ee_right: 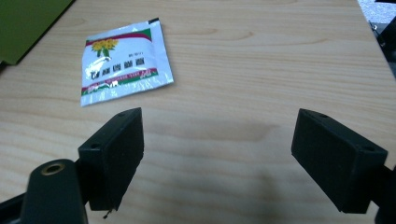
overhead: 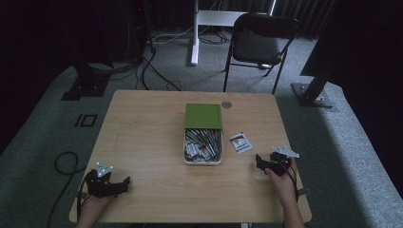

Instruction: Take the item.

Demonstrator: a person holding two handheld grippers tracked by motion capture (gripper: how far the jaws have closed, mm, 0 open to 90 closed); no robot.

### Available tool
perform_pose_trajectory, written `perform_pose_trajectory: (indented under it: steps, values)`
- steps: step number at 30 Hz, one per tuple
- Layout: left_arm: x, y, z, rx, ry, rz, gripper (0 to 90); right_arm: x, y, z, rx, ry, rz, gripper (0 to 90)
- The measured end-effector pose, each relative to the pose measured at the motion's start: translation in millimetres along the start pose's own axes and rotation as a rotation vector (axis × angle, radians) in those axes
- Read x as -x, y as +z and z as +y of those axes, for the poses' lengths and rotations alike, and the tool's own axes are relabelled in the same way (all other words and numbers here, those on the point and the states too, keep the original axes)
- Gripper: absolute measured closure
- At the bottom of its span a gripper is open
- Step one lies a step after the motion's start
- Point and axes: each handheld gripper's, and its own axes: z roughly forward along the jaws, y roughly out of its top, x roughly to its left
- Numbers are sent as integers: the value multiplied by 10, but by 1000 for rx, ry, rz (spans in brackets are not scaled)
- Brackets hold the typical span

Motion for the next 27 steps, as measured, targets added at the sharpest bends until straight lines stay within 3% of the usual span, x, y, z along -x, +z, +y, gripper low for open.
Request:
perform_pose_trajectory:
  steps: [17,27]
  values:
    - [-1,-1,0,-2,2,0,14,138,-246,-255,-13,20,-81,149]
    - [-1,0,0,-1,2,0,14,172,-331,-429,-45,41,-97,139]
